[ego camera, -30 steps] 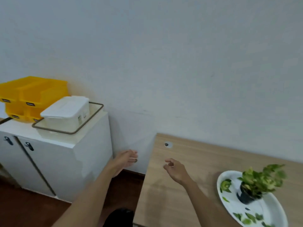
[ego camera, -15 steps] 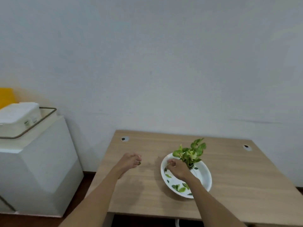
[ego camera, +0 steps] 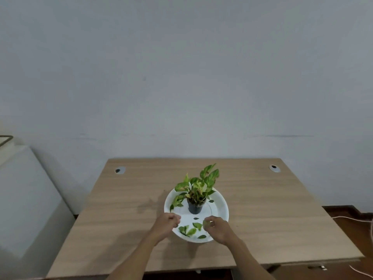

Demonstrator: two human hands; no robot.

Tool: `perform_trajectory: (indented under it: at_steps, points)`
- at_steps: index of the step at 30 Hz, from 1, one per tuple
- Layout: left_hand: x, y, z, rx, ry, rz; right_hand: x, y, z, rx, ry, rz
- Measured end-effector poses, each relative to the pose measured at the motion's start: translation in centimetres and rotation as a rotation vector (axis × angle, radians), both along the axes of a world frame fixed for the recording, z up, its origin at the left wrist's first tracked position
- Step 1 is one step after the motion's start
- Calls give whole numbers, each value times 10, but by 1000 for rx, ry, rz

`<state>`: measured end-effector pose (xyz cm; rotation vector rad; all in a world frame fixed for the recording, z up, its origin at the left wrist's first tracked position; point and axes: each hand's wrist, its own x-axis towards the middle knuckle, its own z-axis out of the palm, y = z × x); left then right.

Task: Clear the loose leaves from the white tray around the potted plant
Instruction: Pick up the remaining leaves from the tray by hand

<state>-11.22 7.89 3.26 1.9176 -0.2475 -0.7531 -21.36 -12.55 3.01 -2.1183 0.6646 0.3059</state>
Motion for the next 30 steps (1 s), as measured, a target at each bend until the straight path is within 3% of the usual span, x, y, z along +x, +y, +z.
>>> perform_trajectory:
  at_steps: [5, 12, 16, 20, 26, 30]
  points:
    - [28, -14, -36, 140, -115, -164, 27, -6, -29, 46, 57, -44]
    - [50, -32, -76, 289, -294, -283, 59, -11, -67, -74, 109, 17]
    - [57, -37, -92, 433, -540, -422, 61, -4, -88, -235, 23, 42]
    - [55, -47, -104, 603, -652, -523, 55, -2, -98, -348, -66, 92]
    - [27, -58, -110, 631, -692, -498, 49, 5, -94, -318, -93, 297]
    - [18, -59, -108, 549, -690, -483, 45, -2, -87, -343, -95, 329]
